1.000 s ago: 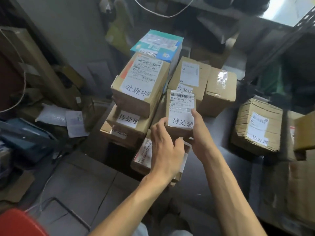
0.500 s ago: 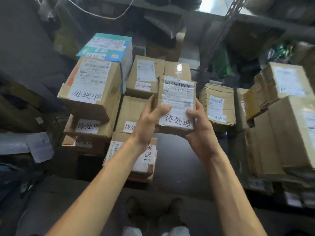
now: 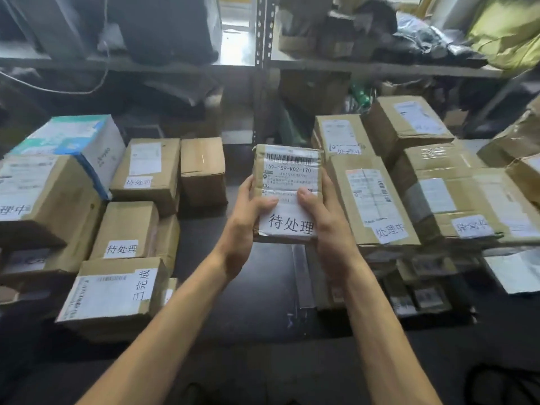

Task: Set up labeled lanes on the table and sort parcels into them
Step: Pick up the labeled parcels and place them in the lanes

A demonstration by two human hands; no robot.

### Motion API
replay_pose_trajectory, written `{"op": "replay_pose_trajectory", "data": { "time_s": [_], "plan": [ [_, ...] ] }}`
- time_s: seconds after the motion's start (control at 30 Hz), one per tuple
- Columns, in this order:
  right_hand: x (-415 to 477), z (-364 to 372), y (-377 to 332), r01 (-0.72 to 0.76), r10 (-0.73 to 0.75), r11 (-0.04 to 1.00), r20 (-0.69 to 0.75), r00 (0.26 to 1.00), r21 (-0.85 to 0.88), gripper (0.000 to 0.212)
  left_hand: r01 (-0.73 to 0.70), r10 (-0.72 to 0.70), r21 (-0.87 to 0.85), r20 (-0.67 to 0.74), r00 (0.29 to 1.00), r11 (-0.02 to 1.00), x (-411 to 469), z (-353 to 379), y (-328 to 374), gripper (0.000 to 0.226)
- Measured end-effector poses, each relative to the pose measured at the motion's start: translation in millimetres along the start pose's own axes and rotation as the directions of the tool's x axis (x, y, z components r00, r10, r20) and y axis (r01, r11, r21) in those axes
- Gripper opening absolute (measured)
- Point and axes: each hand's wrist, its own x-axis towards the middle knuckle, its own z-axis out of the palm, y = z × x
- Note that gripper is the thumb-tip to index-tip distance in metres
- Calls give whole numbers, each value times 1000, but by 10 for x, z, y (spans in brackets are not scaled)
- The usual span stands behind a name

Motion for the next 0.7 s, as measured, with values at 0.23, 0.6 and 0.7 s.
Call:
{"op": "replay_pose_trajectory", "data": {
  "time_s": [0.23,0.6,0.7],
  "plan": [
    [82,-203,83,-100,100,995,2,995,22,51,97,-94,32,-82,992,995,70,182,-101,57],
    [790,-165,1271,-603,594,797,-134,793,-35,59,604,-584,23,-231,778,796,804,-455,-969,38],
    [910,-188,1546,-674,655,738,-203,728,-37,51,664,-634,90,-226,740,742,1007,-671,-1349,90]
  ]
}}
